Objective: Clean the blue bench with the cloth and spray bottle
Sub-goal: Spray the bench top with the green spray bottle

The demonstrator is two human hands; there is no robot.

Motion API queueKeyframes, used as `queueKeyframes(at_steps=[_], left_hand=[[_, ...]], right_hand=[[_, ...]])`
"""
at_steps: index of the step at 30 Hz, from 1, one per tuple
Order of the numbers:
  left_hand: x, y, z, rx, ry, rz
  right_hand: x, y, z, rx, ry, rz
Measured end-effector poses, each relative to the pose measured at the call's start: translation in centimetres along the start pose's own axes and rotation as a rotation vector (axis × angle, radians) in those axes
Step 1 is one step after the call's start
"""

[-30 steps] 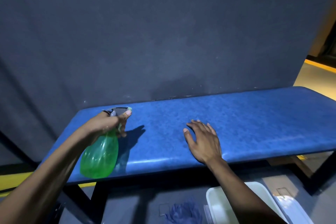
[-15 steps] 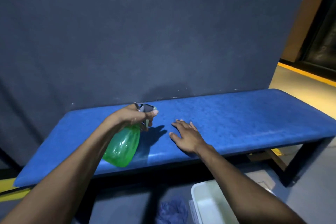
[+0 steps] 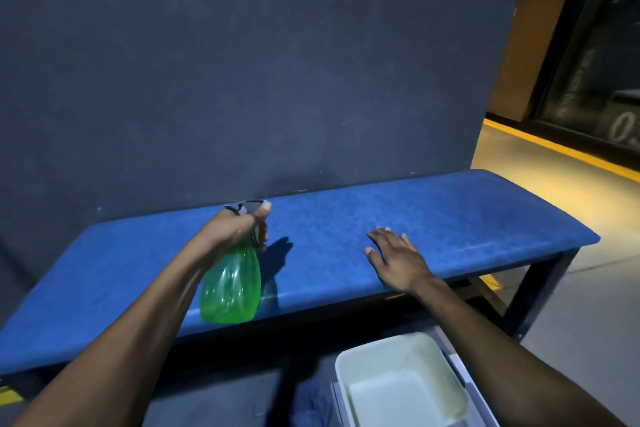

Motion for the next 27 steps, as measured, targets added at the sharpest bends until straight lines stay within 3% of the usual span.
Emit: queueKeyframes(at_steps=[4,7,18,24,27], left_hand=[[1.1,-1.7,0.2,0.059,0.014,-0.03],[3.0,-3.2,1.1,-0.001,0.085,-0.088],[18.2,-11.2,6.5,0.035,0.167,-0.355],[21.5,-14.0,8.5,0.037,0.126,-0.402],[21.4,-13.1,8.4,0.079,0.163,-0.346]], right_hand=[[-0.1,0.0,-0.2,-0.012,-0.003,0.012],[-0.1,-0.1,-0.2,-0.013,-0.001,0.025],[-0.6,0.6,-0.8,-0.019,-0.005,-0.003],[-1.0,1.2,-1.1,0.007,-0.031,-0.022],[-1.1,1.3,-1.1,0.002,-0.038,-0.027]])
Point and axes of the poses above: each hand's wrist, its own y-axis towards the middle knuckle, its own x-axis out of the back of the hand, z = x × y, the point moved 10 cm from there along y, towards the middle knuckle, and after that the axes turned 9 degrees about -x, right-handed, at the moved point
